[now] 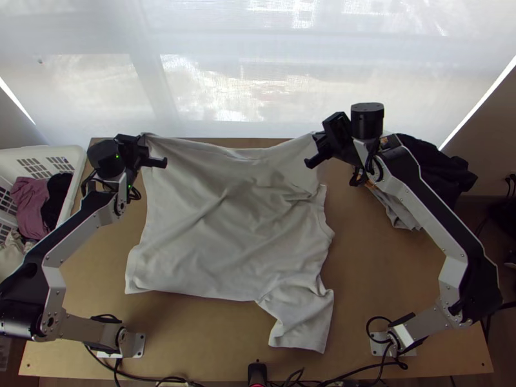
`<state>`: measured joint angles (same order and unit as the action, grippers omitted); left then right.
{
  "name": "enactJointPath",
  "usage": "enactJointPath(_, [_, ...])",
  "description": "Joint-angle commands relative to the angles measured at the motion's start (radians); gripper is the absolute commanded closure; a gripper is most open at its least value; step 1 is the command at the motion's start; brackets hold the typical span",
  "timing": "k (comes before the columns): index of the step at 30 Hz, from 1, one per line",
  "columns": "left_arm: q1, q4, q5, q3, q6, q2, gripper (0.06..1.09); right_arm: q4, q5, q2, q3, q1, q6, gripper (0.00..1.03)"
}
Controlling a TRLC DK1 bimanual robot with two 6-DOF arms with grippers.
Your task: Fold the t-shirt
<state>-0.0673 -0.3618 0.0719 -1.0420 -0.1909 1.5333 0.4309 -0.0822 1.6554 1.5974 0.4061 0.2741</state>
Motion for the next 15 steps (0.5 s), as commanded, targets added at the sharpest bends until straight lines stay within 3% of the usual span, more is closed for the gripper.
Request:
enactJointPath(1, [-0.022, 0.006, -0.001, 0.105, -0.004, -0.091, 1.05, -0.003, 0.001, -0.059, -0.086, 0.039, 0.002, 1.0])
enactJointPath(15, [-0.029, 0.021, -0.001, 0.254, -0.004, -0.216, 1.05, -0.003, -0.001, -0.224, -0.275, 0.048, -0.009, 1.0])
